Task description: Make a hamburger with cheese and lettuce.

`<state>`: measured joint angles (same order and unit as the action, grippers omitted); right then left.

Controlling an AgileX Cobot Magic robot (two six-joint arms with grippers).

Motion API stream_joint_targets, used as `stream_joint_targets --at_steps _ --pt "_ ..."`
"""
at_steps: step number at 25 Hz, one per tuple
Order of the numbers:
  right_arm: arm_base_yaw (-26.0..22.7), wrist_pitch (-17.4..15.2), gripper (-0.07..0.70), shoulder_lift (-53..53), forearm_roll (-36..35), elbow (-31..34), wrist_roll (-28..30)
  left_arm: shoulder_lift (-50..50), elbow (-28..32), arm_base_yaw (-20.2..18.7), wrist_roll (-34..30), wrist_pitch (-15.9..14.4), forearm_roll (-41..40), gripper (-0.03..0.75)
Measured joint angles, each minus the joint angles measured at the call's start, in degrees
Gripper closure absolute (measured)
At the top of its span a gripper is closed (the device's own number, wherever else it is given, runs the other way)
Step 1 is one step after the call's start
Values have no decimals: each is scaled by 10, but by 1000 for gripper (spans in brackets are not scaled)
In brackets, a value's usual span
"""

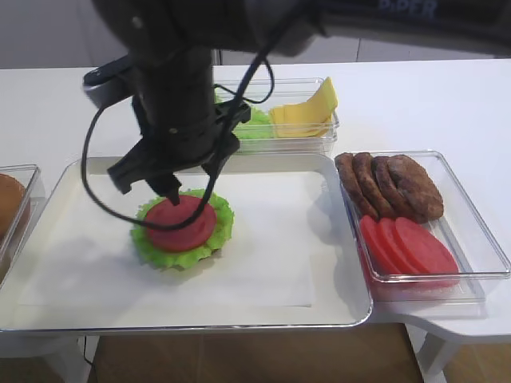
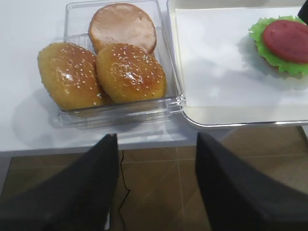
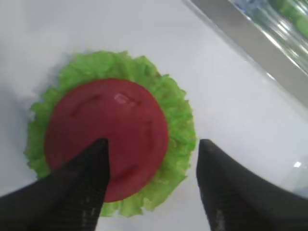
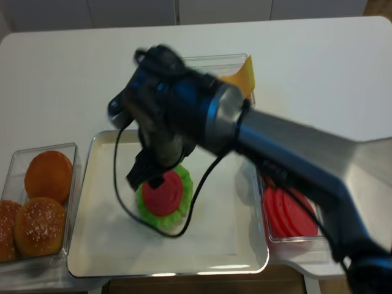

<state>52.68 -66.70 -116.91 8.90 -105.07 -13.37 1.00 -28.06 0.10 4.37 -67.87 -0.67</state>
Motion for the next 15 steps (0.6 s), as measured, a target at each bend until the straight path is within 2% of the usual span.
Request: stream_joint_targets --at_steps 4,9,15 --pt "-65 -9 201 18 -52 0 22 0 0 0 0 0 0 334" --pt "-138 -33 201 38 -69 0 40 0 0 0 0 0 0 334" --pt "-216 -41 201 68 -85 0 51 0 0 0 0 0 0 334"
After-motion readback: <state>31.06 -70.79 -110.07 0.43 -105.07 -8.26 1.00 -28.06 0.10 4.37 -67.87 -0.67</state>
